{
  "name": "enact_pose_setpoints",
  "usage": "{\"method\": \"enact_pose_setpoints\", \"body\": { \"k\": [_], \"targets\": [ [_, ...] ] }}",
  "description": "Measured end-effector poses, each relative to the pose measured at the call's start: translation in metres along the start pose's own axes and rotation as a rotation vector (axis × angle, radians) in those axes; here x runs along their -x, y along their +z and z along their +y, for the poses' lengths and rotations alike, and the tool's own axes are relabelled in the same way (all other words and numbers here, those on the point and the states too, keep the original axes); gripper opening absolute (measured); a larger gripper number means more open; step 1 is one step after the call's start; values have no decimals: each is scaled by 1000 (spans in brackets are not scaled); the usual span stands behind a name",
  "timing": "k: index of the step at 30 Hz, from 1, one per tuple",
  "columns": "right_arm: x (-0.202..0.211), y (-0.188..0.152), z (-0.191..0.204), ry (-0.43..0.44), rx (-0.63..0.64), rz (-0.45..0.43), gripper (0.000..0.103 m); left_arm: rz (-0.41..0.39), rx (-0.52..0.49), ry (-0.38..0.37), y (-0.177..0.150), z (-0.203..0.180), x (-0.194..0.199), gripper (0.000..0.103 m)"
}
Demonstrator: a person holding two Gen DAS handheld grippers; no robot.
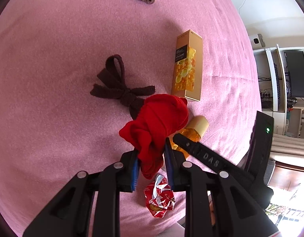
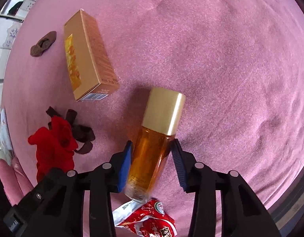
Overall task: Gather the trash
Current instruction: 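Grasp the red cloth with the left tool while the right tool grasps the amber perfume bottle, then carry both items over the yellow bin and open both tools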
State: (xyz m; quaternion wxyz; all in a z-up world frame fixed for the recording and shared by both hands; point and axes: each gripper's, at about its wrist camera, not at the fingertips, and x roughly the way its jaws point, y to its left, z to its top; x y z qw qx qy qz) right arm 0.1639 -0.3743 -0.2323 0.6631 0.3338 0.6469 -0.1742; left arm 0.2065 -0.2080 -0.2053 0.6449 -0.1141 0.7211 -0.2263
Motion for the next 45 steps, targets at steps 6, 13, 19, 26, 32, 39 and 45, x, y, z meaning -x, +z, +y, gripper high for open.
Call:
{"method": "enact_pose_setpoints", "body": {
  "k": [6,13,19,26,32,39,45],
  "targets": [
    [14,-13,2,64,75,-9,34,-4,-7,-7,-1,0,3,22],
    [55,-38,10,194,206,-29,34,-32,-25,-17,-11,-3,20,22],
    [92,-75,2,299,238,-48,34,-52,-65,-39,-40,-23,45,22],
    [136,-123,-17,343,201,-121,34,-66,-146,-66,-97,-41,68,22],
    [163,-162,-63,363,150,-186,34,-66,-254,-76,-143,-64,75,22],
    [183,-195,-116,364,95,-221,34,-33,-334,-80,-189,-97,64,22],
    [197,-209,-174,372,28,-233,34,26,-390,-68,-224,-137,37,22]
  ]
}}
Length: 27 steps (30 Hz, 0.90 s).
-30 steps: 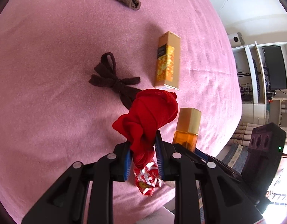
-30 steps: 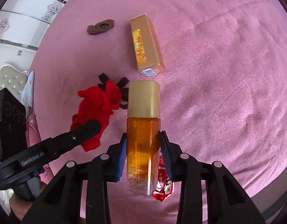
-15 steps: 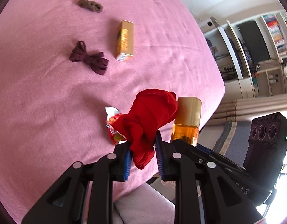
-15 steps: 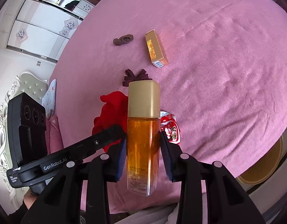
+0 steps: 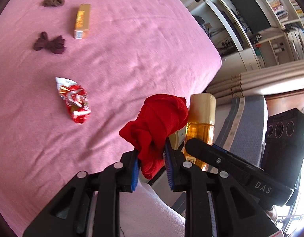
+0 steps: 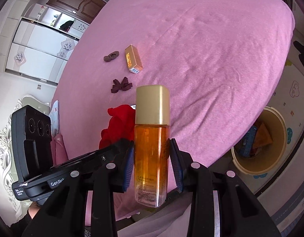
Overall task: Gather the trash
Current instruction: 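Carry both items over the yellow bin and open both tools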
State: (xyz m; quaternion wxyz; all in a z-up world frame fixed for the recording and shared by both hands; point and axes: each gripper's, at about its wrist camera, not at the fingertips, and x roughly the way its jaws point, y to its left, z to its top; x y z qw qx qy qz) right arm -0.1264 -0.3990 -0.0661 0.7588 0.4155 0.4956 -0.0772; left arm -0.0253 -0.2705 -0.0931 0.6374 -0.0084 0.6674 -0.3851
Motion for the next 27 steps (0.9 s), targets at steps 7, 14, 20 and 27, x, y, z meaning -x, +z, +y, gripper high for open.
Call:
{"method": "enact_pose_setpoints", "body": {
  "k": [7,14,20,27],
  "targets": [
    [49,-4,-86,-25,-113,-26,34,80,-30,-7,-6,-64,-56,22],
    [87,-14,-177,-82,-225,-51,34,165,-75,-14,-11,-127,-125,22],
    [97,-25,-239,-108,-325,-52,34,248,-122,10,-18,-163,-180,22],
    [81,-36,-285,-108,-402,-9,34,346,-154,64,-32,-171,-238,22]
  ]
}}
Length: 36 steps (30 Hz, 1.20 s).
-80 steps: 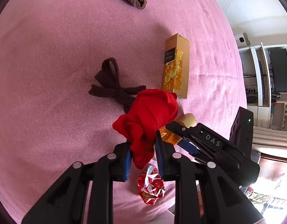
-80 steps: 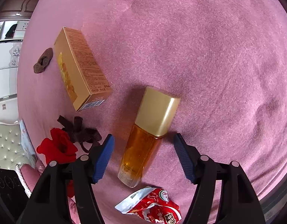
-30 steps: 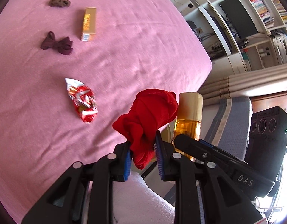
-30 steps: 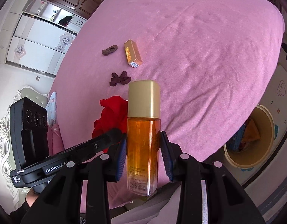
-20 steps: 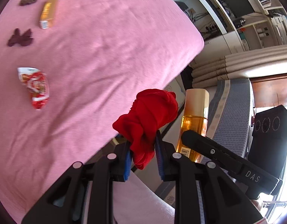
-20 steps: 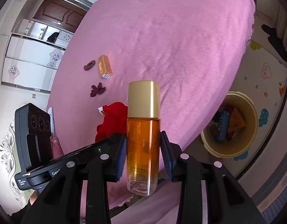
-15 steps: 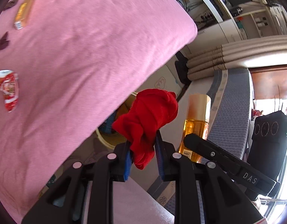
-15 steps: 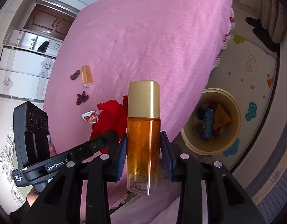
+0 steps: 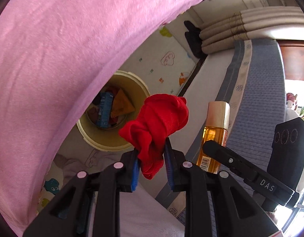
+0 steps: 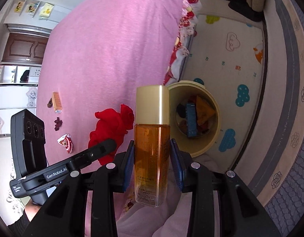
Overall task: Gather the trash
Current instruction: 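Carry both items over the yellow bin and open both tools, then return both tools over the remaining items on the bed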
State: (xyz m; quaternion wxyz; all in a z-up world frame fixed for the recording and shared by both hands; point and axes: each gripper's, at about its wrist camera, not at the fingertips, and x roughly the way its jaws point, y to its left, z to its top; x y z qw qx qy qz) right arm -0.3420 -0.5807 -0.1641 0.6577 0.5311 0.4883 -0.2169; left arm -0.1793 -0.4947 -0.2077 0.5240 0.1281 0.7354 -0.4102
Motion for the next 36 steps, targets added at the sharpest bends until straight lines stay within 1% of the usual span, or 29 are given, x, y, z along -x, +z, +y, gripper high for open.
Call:
{"method": "enact_pose_setpoints", "body": {
  "k": [7,12,15,16,18,19,20,24,30,36],
  "targets": [
    [-33,9,-16,2,-20,54,34,56,8,37,8,8,-37,22],
    [-46,18,-22,1,-25,69,34,61,12,51,22,11,-50,22],
    [-50,22,-24,3,-29,83,34,67,34,38,28,16,-53,23],
    [-52,23,-24,7,-28,94,35,74,36,25,30,17,-55,25],
    [-54,24,-25,-24,-24,112,38,89,41,33,33,18,-58,44],
    [-54,23,-25,-33,-24,112,47,103,46,45,35,19,-61,70],
    [-54,23,-26,-35,-24,107,49,111,52,51,36,19,-63,80],
    [-54,22,-29,-52,-33,103,49,146,81,89,36,29,-71,80],
    [-58,22,-31,-50,-45,121,49,159,90,117,32,36,-76,80],
    [-58,23,-26,-49,-44,116,49,158,87,109,33,36,-77,80]
  ]
}}
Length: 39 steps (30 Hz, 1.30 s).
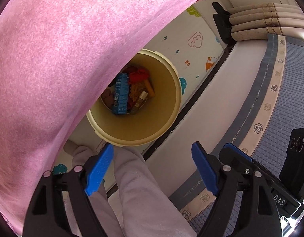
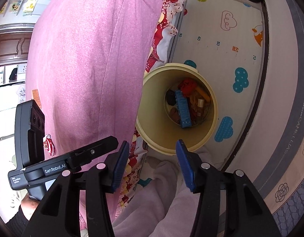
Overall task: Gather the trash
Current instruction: 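Return both tools over the remaining items on the bed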
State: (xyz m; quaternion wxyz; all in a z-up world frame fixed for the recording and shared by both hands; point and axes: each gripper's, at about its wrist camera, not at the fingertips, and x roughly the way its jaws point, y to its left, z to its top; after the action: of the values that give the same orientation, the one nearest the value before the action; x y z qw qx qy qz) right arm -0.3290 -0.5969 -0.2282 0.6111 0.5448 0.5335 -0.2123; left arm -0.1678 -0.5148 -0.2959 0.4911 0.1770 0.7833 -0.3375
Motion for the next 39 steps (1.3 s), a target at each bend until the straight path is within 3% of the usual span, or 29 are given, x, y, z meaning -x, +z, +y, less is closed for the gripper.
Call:
{"method": "enact_pose_setpoints", "body": {
  "k": [10,19,29,35,38,39],
  "targets": [
    [12,2,10,-7,18,-16,49,-40,-22,-15,-5,2,22,80],
    [26,0,46,11,75,-40,49,-130,3,-40,-15,18,67,80],
    [40,-19,142,33,235,-57,49,-277,78,-94,-43,66,150,80],
    [29,-38,222,45,368,-42,49,-382,161,-93,-71,126,205,81],
    [17,-50,262,59,418,-38,58,-426,225,-79,-88,164,229,83],
    [14,-53,274,70,427,-39,65,-445,248,-75,-94,178,238,84]
  ]
}}
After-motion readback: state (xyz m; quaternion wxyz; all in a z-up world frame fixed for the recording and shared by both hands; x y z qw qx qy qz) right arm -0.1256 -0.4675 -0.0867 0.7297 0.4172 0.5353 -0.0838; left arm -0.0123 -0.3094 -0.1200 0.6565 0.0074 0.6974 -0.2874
